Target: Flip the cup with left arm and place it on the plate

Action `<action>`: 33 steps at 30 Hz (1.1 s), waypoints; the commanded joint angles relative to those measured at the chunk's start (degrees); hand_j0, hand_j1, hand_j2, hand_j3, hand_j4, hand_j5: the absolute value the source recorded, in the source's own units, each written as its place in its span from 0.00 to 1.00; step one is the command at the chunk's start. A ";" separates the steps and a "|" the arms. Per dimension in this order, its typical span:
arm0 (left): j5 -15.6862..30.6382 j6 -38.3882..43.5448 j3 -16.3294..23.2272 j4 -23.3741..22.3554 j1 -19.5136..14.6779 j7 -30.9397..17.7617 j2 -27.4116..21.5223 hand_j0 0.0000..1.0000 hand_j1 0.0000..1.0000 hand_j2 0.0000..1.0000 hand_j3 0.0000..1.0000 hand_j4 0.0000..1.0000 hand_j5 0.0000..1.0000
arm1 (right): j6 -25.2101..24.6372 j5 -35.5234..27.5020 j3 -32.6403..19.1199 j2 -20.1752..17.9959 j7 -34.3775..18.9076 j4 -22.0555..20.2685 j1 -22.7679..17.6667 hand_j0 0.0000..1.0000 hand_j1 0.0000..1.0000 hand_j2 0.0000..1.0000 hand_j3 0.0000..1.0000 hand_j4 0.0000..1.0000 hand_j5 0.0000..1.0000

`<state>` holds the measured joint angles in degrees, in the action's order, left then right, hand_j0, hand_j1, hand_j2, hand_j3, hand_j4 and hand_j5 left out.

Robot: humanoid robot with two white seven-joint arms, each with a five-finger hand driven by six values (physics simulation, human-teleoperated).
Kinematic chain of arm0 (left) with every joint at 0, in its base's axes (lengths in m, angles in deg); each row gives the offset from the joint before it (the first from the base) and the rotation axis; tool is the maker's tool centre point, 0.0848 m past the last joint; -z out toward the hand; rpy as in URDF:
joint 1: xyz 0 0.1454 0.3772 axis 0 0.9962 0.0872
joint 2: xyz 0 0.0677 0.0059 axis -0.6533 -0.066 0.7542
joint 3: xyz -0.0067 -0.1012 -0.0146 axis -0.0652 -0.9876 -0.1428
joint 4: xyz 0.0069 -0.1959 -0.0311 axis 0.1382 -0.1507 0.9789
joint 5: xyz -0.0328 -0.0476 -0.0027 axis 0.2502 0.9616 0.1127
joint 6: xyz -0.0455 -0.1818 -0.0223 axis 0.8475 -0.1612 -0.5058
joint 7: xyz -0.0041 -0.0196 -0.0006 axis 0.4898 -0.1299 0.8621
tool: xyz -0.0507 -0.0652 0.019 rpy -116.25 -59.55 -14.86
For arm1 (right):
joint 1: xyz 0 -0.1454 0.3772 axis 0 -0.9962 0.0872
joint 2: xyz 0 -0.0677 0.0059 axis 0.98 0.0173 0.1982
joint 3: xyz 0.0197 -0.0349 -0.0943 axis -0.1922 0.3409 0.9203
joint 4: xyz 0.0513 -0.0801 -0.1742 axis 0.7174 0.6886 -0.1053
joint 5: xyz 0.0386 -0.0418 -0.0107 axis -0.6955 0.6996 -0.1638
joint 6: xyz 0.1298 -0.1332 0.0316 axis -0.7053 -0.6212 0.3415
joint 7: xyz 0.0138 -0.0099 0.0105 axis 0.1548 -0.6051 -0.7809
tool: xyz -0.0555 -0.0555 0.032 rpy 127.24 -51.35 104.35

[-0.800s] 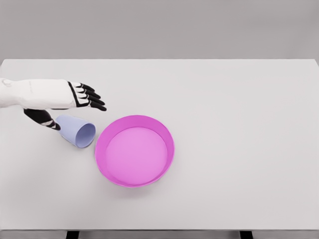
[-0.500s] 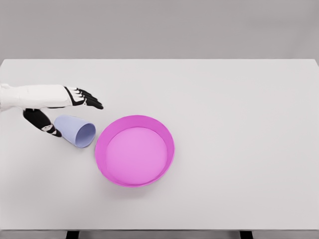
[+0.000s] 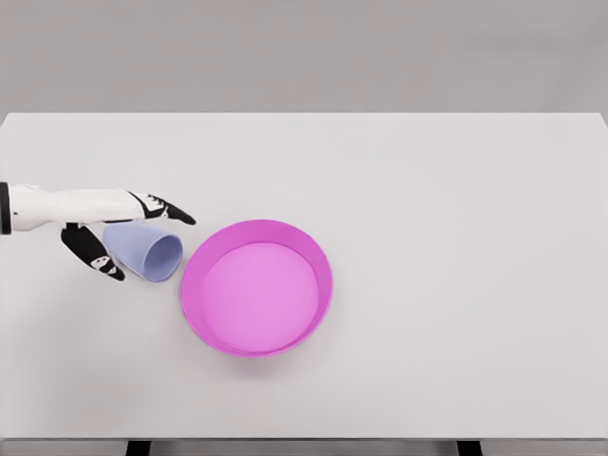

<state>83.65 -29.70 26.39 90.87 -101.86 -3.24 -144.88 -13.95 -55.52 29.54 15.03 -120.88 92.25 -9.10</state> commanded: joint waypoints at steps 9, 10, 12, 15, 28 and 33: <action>0.40 0.14 0.76 -4.43 0.09 -0.21 1.81 1.00 1.00 1.00 1.00 1.00 1.00 | 0.02 0.00 0.00 0.00 -0.03 -0.01 0.00 1.00 1.00 1.00 1.00 1.00 1.00; 0.23 0.14 1.11 -4.43 0.09 -0.30 1.81 1.00 1.00 1.00 1.00 1.00 1.00 | 0.02 0.08 0.00 0.00 -0.03 -0.01 0.00 1.00 1.00 1.00 1.00 1.00 1.00; 0.05 2.70 1.11 -4.43 0.09 -0.39 1.90 1.00 1.00 1.00 1.00 1.00 1.00 | 0.02 0.08 0.00 0.00 -0.03 -0.01 0.00 1.00 1.00 1.00 1.00 1.00 1.00; 0.05 4.55 2.52 -4.43 0.00 -0.56 2.78 1.00 1.00 1.00 1.00 1.00 1.00 | 0.02 0.08 0.00 0.00 -0.03 -0.01 0.00 1.00 1.00 1.00 1.00 1.00 1.00; 0.58 12.20 4.89 -4.07 0.18 -0.83 3.39 0.70 0.70 0.70 0.70 0.70 0.70 | 0.02 -0.01 0.00 0.00 -0.03 -0.01 0.00 1.00 1.00 1.00 1.00 1.00 1.00; 7.35 11.05 0.94 3.66 0.00 -0.56 -2.31 0.59 0.59 0.59 0.59 0.59 0.59 | 0.02 0.08 0.00 0.00 -0.03 -0.01 0.00 1.00 1.00 1.00 1.00 1.00 1.00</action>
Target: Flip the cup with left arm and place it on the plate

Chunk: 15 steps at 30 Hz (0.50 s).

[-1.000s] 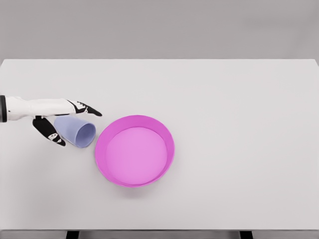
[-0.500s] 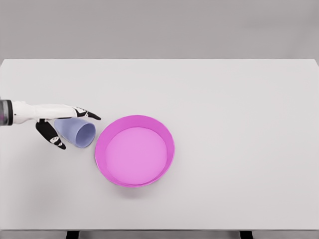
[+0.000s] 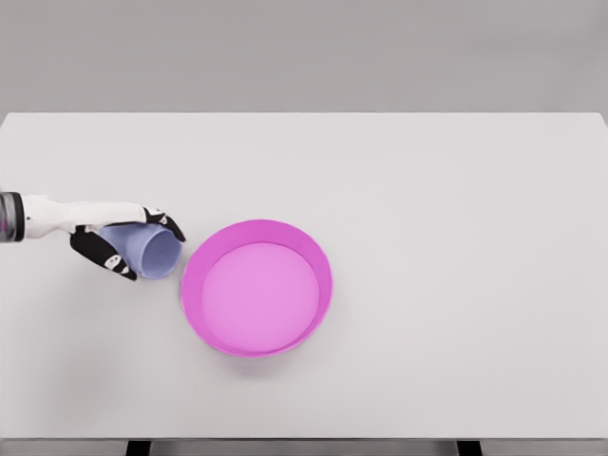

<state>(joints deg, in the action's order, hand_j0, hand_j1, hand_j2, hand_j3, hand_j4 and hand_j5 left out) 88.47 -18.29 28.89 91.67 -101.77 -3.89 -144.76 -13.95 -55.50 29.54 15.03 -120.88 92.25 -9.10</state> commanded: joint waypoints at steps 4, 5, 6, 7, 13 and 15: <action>7.45 -2.90 -7.81 6.19 0.17 0.27 -4.55 0.56 0.56 0.56 0.56 0.56 0.56 | 0.02 0.06 0.00 0.00 -0.03 -0.01 0.00 1.00 1.00 1.00 1.00 1.00 1.00; 11.66 -3.17 -9.30 9.09 0.61 0.36 -4.91 0.54 0.54 0.54 0.54 0.54 0.54 | 0.02 0.06 0.00 0.00 -0.03 -0.01 0.00 1.00 1.00 1.00 1.00 1.00 1.00; 14.04 -2.99 -9.74 12.08 0.61 0.62 -4.91 0.54 0.54 0.54 0.54 0.54 0.54 | 0.02 0.06 0.00 0.00 -0.03 -0.01 0.00 1.00 1.00 1.00 1.00 1.00 1.00; 16.94 -2.90 -10.27 14.45 0.61 0.88 -4.73 0.52 0.52 0.52 0.52 0.52 0.52 | 0.02 0.06 0.00 0.00 -0.03 -0.01 0.00 1.00 1.00 1.00 1.00 1.00 1.00; 31.62 -3.52 -12.29 20.26 4.92 2.29 3.88 0.50 0.50 0.50 0.50 0.50 0.50 | 0.02 0.06 0.00 0.00 -0.03 -0.01 0.09 1.00 1.00 1.00 1.00 1.00 1.00; 35.66 -3.52 -12.29 20.26 6.59 2.20 6.78 0.51 0.51 0.51 0.51 0.51 0.51 | 0.02 0.06 0.00 0.00 -0.03 -0.01 0.00 1.00 1.00 1.00 1.00 1.00 1.00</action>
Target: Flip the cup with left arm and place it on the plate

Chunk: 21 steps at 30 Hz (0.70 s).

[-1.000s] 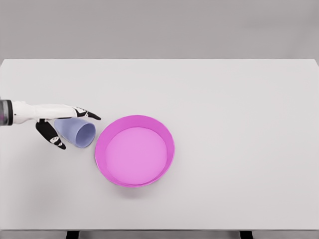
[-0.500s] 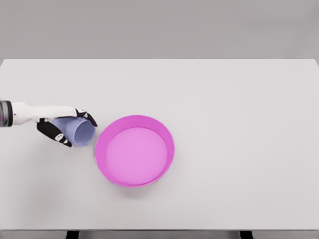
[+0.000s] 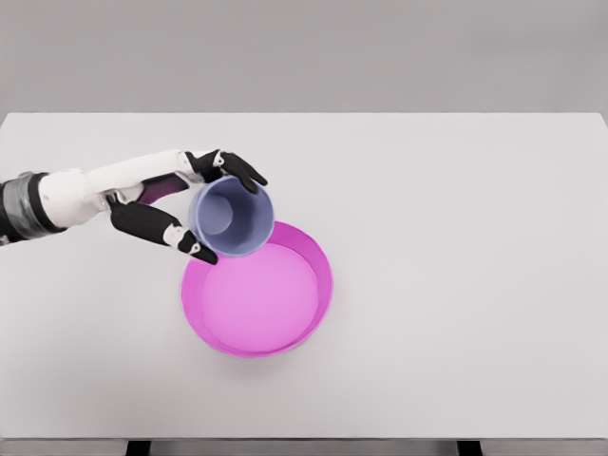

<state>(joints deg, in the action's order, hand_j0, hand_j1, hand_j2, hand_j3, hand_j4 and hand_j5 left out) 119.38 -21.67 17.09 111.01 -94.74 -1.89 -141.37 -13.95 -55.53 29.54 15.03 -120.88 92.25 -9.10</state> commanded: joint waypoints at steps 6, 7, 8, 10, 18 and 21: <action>19.25 3.11 -0.31 0.57 5.54 0.38 9.55 0.53 0.53 0.53 0.53 0.53 0.53 | 0.03 0.00 0.00 0.00 -0.03 -0.01 0.00 1.00 1.00 1.00 1.00 1.00 1.00; 21.36 4.96 -0.39 0.48 6.07 0.38 9.90 0.53 0.53 0.53 0.53 0.53 0.53 | 0.03 0.09 0.00 0.00 -0.03 -0.01 0.00 1.00 1.00 1.00 1.00 1.00 1.00; 22.24 5.40 -0.31 -0.04 6.24 0.55 10.34 0.54 0.54 0.54 0.54 0.54 0.54 | 0.03 0.09 0.00 0.00 -0.03 -0.01 0.00 1.00 1.00 1.00 1.00 1.00 1.00; 26.03 8.92 -0.31 -2.33 7.38 1.17 10.69 0.54 0.54 0.54 0.54 0.54 0.54 | 0.03 0.09 0.00 0.00 -0.03 -0.01 0.00 1.00 1.00 1.00 1.00 1.00 1.00; 25.50 11.29 -2.68 -1.01 13.19 4.42 7.88 0.54 0.54 0.54 0.54 0.54 0.54 | 0.03 0.00 0.00 0.00 -0.03 -0.01 0.00 1.00 1.00 1.00 1.00 1.00 1.00; 22.52 11.12 -5.49 -0.31 15.12 4.51 7.79 0.53 0.53 0.53 0.53 0.53 0.53 | 0.03 0.09 0.00 0.00 -0.03 -0.01 0.09 1.00 1.00 1.00 1.00 1.00 1.00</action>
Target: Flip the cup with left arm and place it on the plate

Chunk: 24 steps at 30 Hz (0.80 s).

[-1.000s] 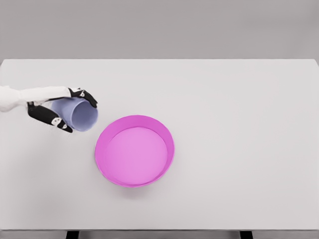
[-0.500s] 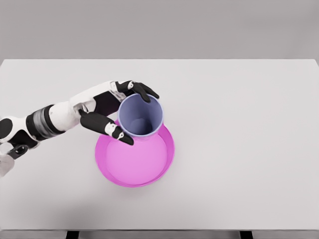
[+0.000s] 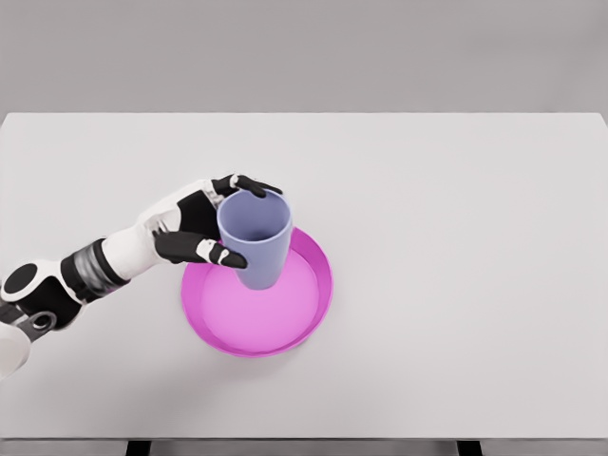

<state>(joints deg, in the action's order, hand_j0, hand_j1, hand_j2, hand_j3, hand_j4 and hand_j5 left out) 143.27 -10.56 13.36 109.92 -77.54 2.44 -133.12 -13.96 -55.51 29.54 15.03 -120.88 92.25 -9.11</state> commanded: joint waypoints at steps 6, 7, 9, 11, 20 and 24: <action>-7.18 0.09 -6.87 -0.44 2.05 2.98 1.65 0.53 0.53 0.53 0.53 0.53 0.53 | 0.03 0.07 0.00 0.00 -0.02 -0.01 0.00 1.00 1.00 1.00 1.00 1.00 1.00; -7.35 0.18 -6.69 -1.23 2.05 3.95 2.27 0.53 0.53 0.53 0.53 0.53 0.53 | 0.03 0.07 0.00 0.00 -0.02 -0.01 0.00 1.00 1.00 1.00 1.00 1.00 1.00; -7.44 0.18 -6.08 -3.17 2.14 4.04 3.59 0.53 0.53 0.53 0.53 0.53 0.53 | 0.03 -0.01 0.00 0.00 -0.02 -0.01 0.00 1.00 1.00 1.00 1.00 1.00 1.00; -8.23 0.26 -5.90 -3.70 2.49 4.13 3.59 0.53 0.53 0.53 0.53 0.53 0.53 | 0.03 0.08 0.00 0.00 -0.02 -0.01 0.00 1.00 1.00 1.00 1.00 1.00 1.00; -9.11 0.26 -5.81 -3.70 6.71 4.13 4.03 0.54 0.54 0.54 0.54 0.54 0.54 | 0.03 -0.01 0.00 0.00 -0.02 -0.01 0.00 1.00 1.00 1.00 1.00 1.00 1.00; -9.11 0.26 -5.81 -3.87 6.80 4.13 4.73 0.54 0.54 0.54 0.54 0.54 0.54 | 0.03 -0.01 0.00 0.00 -0.02 -0.01 0.00 1.00 1.00 1.00 1.00 1.00 1.00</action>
<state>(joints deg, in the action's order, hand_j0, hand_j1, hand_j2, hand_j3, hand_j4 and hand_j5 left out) 133.97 -10.27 7.57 106.10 -70.48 6.54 -128.60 -13.97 -55.54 29.54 15.03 -120.88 92.25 -9.10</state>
